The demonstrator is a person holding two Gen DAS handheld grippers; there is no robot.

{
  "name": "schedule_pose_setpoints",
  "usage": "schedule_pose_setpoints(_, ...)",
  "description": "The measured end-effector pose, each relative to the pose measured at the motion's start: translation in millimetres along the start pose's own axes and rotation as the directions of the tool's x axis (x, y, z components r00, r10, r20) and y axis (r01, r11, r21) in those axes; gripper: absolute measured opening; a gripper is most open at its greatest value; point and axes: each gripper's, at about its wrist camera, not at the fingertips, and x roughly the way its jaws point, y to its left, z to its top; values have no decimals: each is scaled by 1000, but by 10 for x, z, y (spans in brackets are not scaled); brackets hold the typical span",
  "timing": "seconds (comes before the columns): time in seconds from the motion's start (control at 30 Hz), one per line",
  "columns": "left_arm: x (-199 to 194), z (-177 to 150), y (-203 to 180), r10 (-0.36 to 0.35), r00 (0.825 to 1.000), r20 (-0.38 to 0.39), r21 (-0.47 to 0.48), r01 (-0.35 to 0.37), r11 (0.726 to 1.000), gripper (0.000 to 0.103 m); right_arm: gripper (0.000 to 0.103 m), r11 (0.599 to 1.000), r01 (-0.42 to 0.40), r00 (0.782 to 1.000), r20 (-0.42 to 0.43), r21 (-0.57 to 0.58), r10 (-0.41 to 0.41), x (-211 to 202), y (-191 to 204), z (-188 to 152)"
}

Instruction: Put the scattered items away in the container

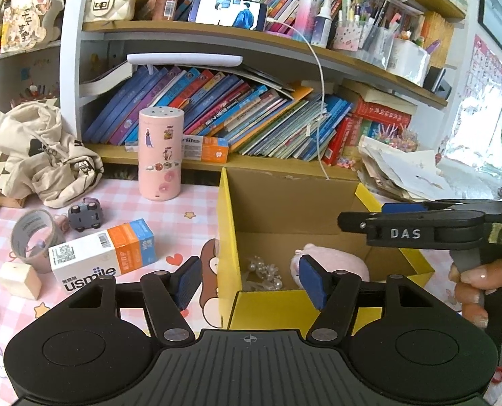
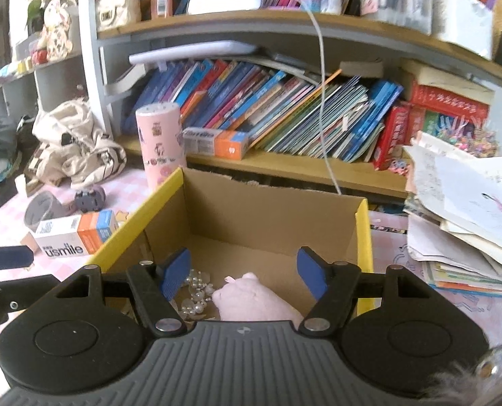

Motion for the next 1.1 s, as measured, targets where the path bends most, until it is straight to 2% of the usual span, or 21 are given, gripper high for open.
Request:
schedule_pose_setpoints(0.47, -301, -140, 348, -103, 995, -4, 8, 103, 995, 66, 68, 989, 105, 994, 23, 100, -108, -510, 419, -260)
schedule_pose_setpoints(1.1, -858, -409, 823, -124, 992, -34, 69, 126, 990, 70, 69, 976, 155, 988, -9, 152, -156, -895, 1400, -786)
